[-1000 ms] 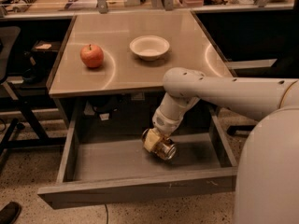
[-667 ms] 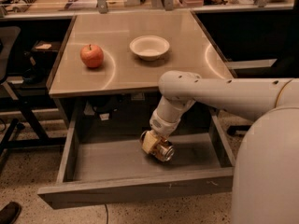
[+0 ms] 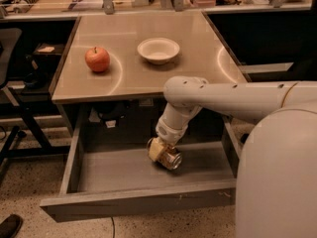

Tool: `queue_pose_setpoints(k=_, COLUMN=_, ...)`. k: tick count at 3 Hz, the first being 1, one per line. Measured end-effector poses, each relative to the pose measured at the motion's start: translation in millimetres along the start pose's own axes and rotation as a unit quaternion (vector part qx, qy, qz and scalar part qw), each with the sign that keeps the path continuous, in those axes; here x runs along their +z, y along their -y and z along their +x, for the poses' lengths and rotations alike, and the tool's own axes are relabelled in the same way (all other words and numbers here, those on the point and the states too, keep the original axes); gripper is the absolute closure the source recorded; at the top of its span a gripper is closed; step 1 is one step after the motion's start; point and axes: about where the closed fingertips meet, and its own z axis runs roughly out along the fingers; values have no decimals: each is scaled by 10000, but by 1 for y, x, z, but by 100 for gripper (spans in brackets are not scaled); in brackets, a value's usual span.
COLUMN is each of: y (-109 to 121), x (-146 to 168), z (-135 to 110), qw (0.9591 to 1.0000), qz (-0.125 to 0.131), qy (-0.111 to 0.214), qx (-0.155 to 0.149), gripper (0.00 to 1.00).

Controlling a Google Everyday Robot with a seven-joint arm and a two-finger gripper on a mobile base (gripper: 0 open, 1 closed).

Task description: Place orange can into top drawer

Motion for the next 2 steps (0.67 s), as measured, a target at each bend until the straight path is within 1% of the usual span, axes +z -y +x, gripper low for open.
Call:
queue_pose_setpoints(k=1, y=2, x=0, z=-4, qw=10000, qz=44, qy=16, qx=-4, gripper=96)
queue_pose_setpoints(k=2, y=2, x=0, z=-4, qw=10000, qz=43, qy=16, qx=-4, gripper=71)
